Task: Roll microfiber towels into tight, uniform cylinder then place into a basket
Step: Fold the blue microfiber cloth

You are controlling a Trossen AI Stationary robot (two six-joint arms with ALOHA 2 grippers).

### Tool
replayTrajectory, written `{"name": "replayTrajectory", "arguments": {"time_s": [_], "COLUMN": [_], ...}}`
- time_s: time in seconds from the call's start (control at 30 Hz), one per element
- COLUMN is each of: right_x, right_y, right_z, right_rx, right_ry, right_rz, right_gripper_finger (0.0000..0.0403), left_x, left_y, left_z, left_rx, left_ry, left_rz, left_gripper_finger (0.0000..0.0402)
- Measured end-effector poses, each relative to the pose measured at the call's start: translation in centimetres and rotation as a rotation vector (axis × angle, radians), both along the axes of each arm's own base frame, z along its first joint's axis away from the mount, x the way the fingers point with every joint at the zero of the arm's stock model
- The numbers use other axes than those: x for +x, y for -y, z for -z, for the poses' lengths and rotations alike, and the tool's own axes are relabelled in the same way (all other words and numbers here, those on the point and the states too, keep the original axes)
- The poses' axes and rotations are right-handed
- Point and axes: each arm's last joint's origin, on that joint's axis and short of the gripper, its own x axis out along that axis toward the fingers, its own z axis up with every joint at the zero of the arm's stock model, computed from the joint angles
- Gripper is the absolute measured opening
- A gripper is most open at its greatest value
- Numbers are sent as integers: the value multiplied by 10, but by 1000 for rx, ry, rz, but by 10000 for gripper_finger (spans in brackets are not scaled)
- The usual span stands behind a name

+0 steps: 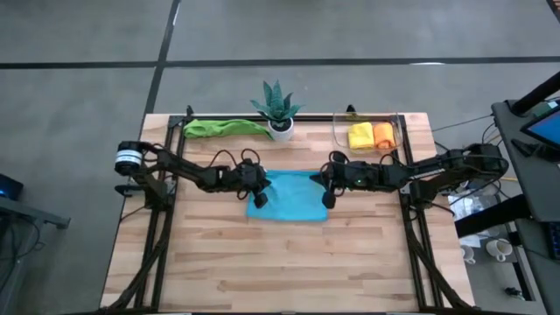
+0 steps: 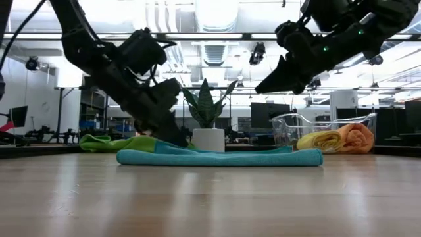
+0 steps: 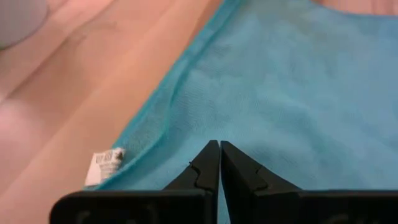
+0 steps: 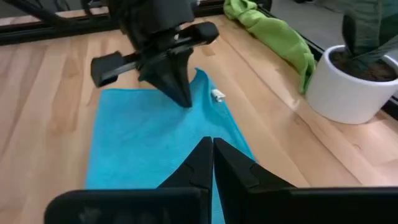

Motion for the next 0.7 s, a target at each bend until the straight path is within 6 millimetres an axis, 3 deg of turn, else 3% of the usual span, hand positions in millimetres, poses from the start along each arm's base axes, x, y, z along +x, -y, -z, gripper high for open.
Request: {"name": "replayTrajectory", "arguments": {"time_s": [0.53, 0.7], "right_x": [6, 6], "right_y": [0, 0], "right_z": [-5, -5], "right_rx": [11, 11], "right_ry": [15, 15], "right_rz": [27, 27], "right_gripper_finger": [8, 8], "left_x": [-3, -6], "left_y": [-28, -28], "left_z": [29, 20], "left_rx": [105, 132], "left_ry": [-99, -90], "left_rz": [-204, -244], "left_gripper_finger": [0, 0]}}
